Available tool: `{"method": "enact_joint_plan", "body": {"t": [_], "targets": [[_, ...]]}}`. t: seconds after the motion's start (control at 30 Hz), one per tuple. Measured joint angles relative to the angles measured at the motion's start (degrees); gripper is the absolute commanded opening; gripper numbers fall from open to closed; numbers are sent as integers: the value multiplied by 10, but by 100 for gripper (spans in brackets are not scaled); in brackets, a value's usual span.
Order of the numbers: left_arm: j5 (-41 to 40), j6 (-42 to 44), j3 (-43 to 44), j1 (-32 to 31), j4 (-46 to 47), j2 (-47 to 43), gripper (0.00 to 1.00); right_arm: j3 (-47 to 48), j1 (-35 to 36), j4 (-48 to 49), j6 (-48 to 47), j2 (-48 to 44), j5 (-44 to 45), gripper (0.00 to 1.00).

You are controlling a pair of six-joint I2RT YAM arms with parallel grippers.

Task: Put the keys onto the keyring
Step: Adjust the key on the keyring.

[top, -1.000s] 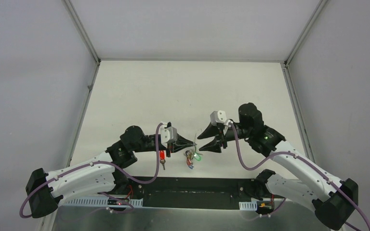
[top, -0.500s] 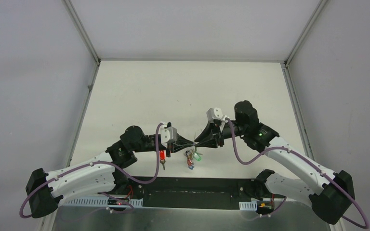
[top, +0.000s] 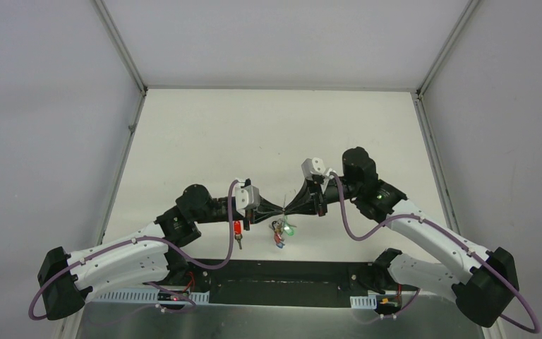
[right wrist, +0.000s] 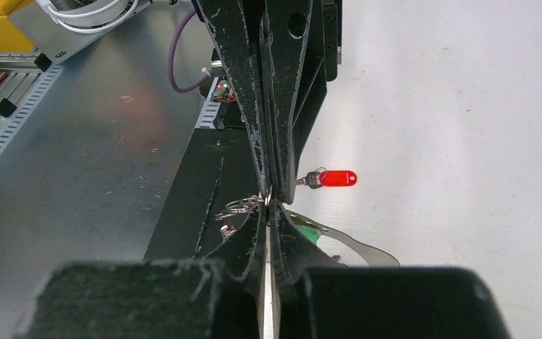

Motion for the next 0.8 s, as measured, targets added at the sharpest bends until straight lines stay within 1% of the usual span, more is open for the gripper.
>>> {"method": "enact_joint_plan", "body": {"t": [0.1,0.13,0.17,0.23,0.27,0.3,0.43,0.6,0.7,0.8], "targets": [[-1,-1,0,0,0,0,0,0,0,1,1,1,-1,0],[-1,-1,0,0,0,0,3,0,0,1,1,1,-1,0],[-2,-1,0,0,-1,-1,12,0,0,2,1,1,0,0],[-5,0,0,0,-4,-5,27,0,0,3,1,1,0,0],[-5,0,0,0,-3,-7,31,0,0,1,0,2,2,0],[-7,0,0,0,-3,-11,34,0,0,-5,0,2,4,0],[-17,2,7,0,-20,-30,38,3,0,-49,-8,8,17,0],[-30,18,30,0,-77,-39,40,35,0,-150,-42,21,43,0],[-31,30,50,0,-116,-31,40,65,0,-210,-68,30,60,0],[-30,37,73,0,-143,-3,41,97,0,-268,-93,40,79,0]]}}
